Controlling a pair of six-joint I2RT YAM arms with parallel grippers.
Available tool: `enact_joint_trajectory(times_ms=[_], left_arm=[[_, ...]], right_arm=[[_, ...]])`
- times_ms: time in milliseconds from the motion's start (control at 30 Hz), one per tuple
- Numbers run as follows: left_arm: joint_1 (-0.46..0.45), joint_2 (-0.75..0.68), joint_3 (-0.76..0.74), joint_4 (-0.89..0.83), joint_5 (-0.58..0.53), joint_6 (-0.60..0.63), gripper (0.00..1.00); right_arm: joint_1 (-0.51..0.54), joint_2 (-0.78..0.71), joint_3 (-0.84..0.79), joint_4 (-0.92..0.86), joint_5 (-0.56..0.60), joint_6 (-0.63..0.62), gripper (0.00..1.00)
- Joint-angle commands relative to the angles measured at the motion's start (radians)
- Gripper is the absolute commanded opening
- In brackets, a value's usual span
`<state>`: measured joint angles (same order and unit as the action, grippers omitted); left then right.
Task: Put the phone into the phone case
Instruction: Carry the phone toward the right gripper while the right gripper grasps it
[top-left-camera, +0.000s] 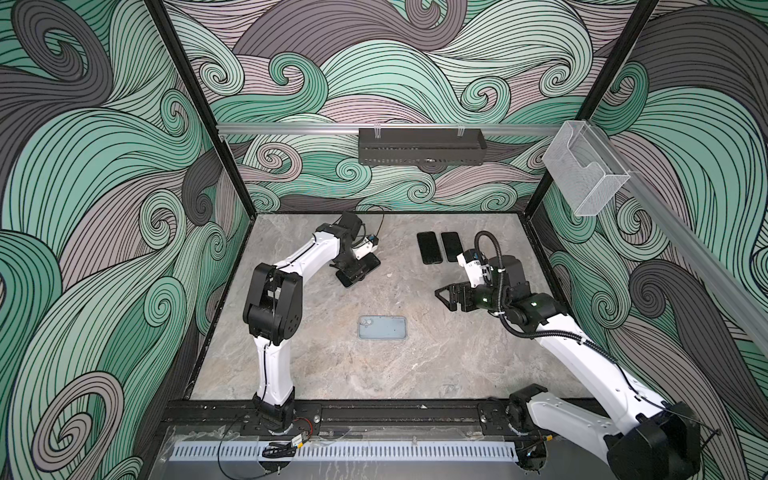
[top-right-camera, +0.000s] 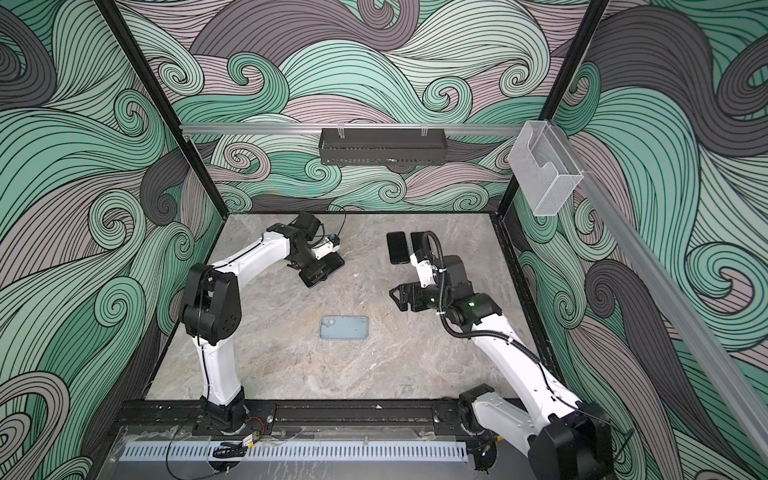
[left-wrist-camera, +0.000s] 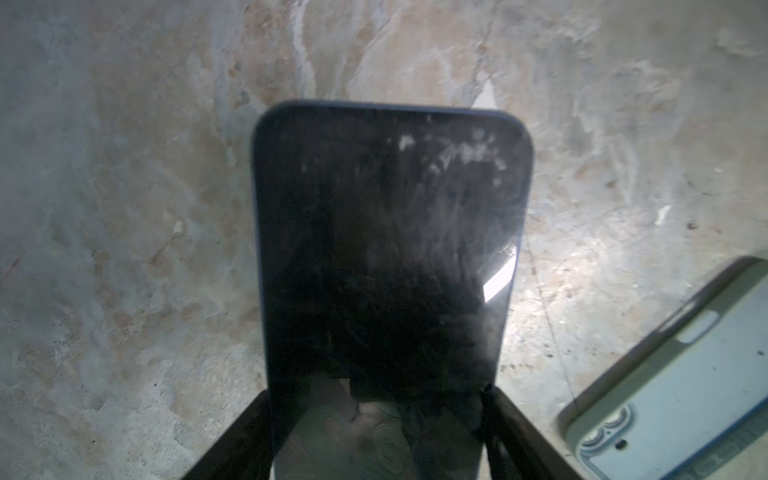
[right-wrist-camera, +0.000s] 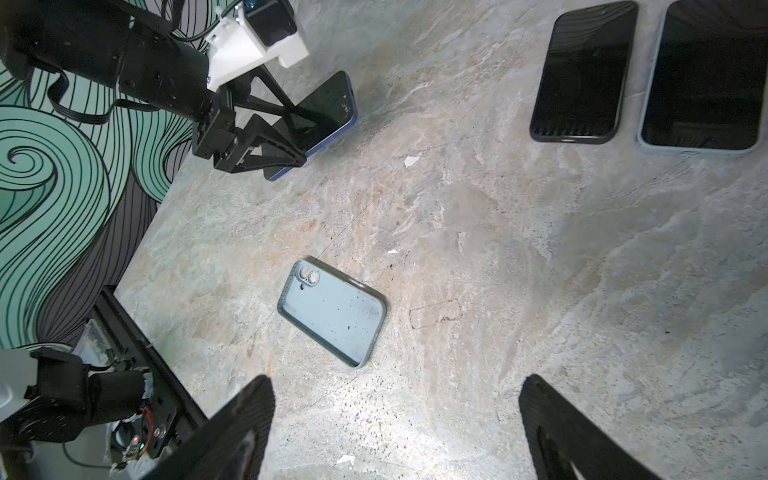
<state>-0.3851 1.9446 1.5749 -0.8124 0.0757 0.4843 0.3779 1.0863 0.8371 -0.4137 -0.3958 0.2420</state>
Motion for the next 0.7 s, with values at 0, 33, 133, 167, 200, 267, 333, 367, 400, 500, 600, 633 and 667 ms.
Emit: enact_joint_trajectory(times_ms=[0, 33, 133, 167, 200, 267, 333, 367, 400, 500, 600, 633, 667], left_arm=[[-0.041, -0.099, -0.03, 0.046, 0.083, -0.031, 0.0], [-0.054, -0.12, -0.045, 0.056, 0.096, -0.037, 0.0], [-0.087, -0.185, -0.091, 0.089, 0.145, -0.047, 0.0], [-0.095, -0.203, -0.103, 0.099, 0.156, -0.048, 0.0], [-0.106, -0.224, -0.119, 0.112, 0.168, -0.054, 0.0], [-0.124, -0.262, -0.143, 0.132, 0.194, -0.066, 0.0], [-0.144, -0.295, -0.166, 0.153, 0.215, -0.083, 0.0], [-0.153, -0.308, -0.175, 0.162, 0.223, -0.088, 0.0], [-0.164, -0.323, -0.189, 0.173, 0.228, -0.094, 0.0], [-0.198, -0.362, -0.229, 0.213, 0.237, -0.098, 0.0], [-0.227, -0.393, -0.272, 0.26, 0.239, -0.102, 0.0], [-0.235, -0.399, -0.278, 0.266, 0.239, -0.106, 0.0], [-0.241, -0.405, -0.281, 0.266, 0.239, -0.109, 0.0]], right_arm=[[0.001, 0.05, 0.048, 0.028, -0.113, 0.063, 0.88], [0.002, 0.069, 0.056, 0.031, -0.138, 0.072, 0.87], [0.0, 0.115, 0.081, 0.046, -0.198, 0.09, 0.84], [0.0, 0.126, 0.086, 0.049, -0.214, 0.094, 0.83], [0.0, 0.139, 0.092, 0.05, -0.231, 0.1, 0.83], [0.001, 0.154, 0.095, 0.101, -0.26, 0.117, 0.82], [0.0, 0.172, 0.097, 0.138, -0.295, 0.139, 0.81], [0.0, 0.181, 0.098, 0.153, -0.311, 0.15, 0.81], [0.0, 0.191, 0.099, 0.172, -0.328, 0.166, 0.8], [0.0, 0.221, 0.1, 0.224, -0.379, 0.206, 0.75], [0.0, 0.241, 0.1, 0.269, -0.42, 0.236, 0.72], [0.0, 0.245, 0.1, 0.278, -0.426, 0.243, 0.72], [0.0, 0.247, 0.099, 0.281, -0.431, 0.247, 0.7]])
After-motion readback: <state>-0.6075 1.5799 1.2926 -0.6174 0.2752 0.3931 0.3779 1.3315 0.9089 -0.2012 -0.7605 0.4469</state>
